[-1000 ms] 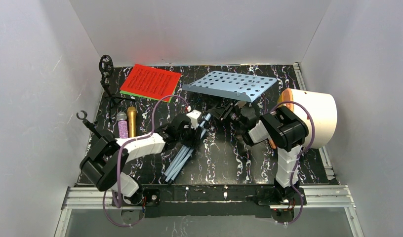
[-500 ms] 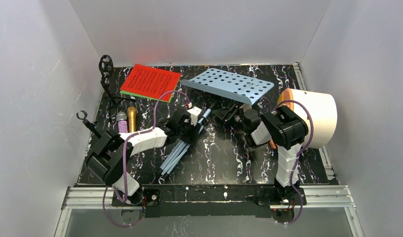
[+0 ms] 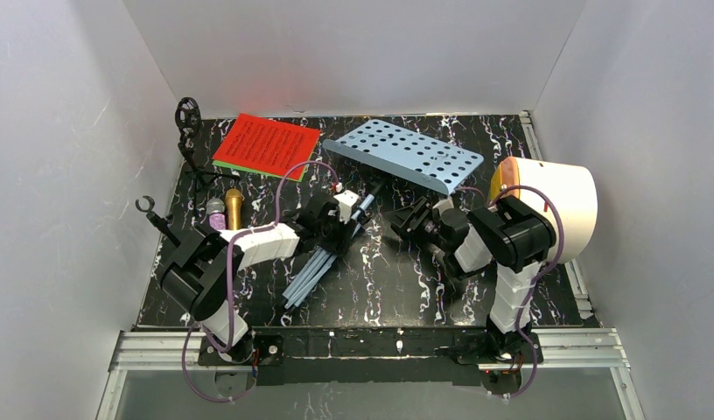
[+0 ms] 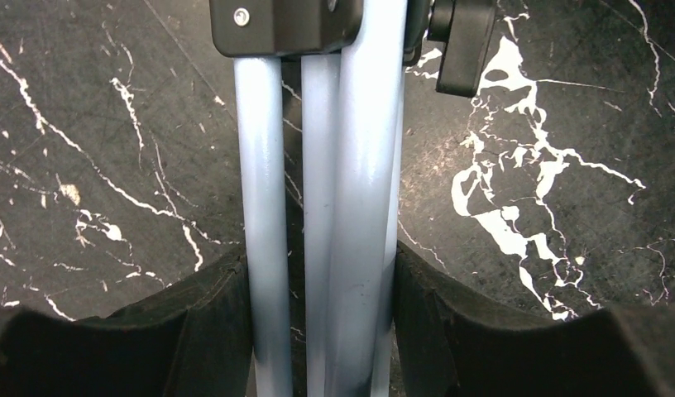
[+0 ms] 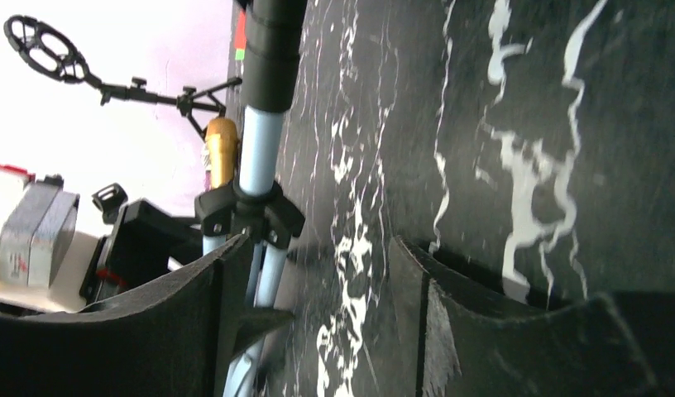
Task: Pack up the instrument practice props
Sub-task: Place the music stand at the center of the board, then reset both arms
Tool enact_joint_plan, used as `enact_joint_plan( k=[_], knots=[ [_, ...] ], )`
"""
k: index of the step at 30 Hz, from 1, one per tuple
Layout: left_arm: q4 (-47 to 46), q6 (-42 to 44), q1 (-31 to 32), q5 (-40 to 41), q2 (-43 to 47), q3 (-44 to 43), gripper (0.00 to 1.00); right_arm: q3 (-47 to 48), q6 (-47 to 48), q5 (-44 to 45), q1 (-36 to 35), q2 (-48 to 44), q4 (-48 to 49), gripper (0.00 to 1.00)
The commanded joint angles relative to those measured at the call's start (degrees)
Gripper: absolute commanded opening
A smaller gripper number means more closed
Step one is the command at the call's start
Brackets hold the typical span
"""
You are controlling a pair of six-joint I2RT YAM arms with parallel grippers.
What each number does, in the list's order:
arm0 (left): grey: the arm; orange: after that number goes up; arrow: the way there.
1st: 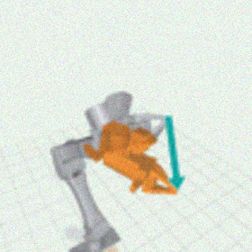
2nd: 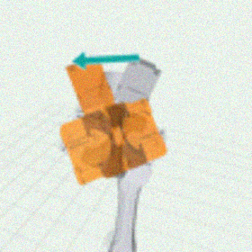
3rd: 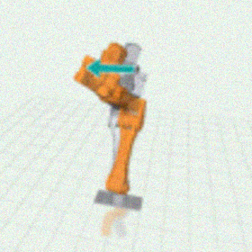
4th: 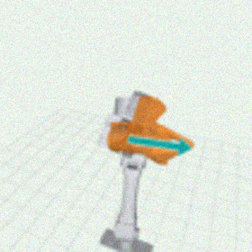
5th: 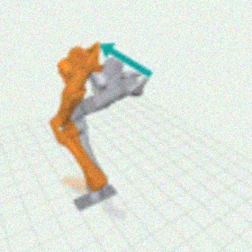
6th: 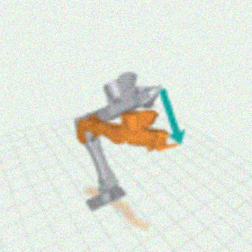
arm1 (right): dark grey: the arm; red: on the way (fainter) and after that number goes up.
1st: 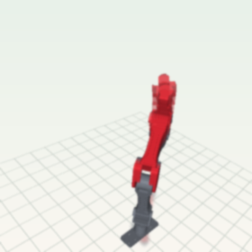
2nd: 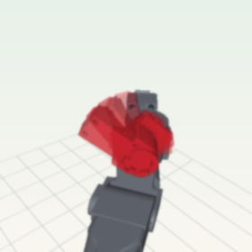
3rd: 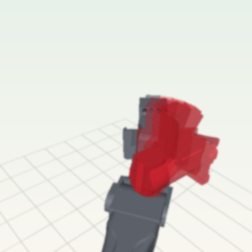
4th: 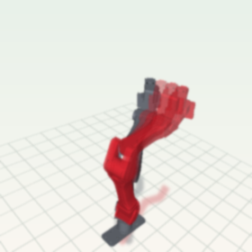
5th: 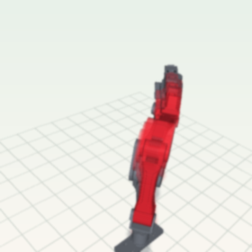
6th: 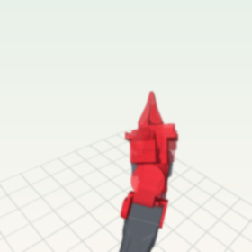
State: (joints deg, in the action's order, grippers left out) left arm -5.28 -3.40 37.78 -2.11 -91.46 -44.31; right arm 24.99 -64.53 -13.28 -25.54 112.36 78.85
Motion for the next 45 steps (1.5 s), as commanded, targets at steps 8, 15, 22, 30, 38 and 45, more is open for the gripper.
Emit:
enact_joint_plan(
  k=[8, 15, 22, 30, 38, 45],
  knots=[
    [-4.8, 0.0, 0.7, -2.4, 0.1, -4.3, 0.11, -7.8, 10.4, -1.7, -1.4, -19.6, -4.6, 0.73],
    [-5.1, -2.8, 0.7, -0.7, 2.0, -3.3, 0.48, -8.4, 18.8, -4.2, -1.6, -31.3, -16.2, 0.75],
    [-6.5, -6.3, 0.4, 0.3, 4.7, -2.8, 0.62, -5.2, 28.1, -5.7, -1.6, -37.0, -26.7, 0.79],
    [-8.1, -11.3, -0.4, 0.3, 9.5, -1.0, 0.69, -3.5, 30.9, -6.5, -1.4, -33.6, -27.4, 0.79],
    [-8.2, -19.2, -4.4, 1.3, 19.8, 1.9, 0.76, -2.0, 31.8, -9.5, -1.4, -31.4, -26.1, 0.79],
    [0.1, -23.5, -8.8, 9.3, 32.0, 0.9, 0.87, 2.1, 37.8, -10.9, -1.3, -38.6, -36.1, 0.80]
  ],
)
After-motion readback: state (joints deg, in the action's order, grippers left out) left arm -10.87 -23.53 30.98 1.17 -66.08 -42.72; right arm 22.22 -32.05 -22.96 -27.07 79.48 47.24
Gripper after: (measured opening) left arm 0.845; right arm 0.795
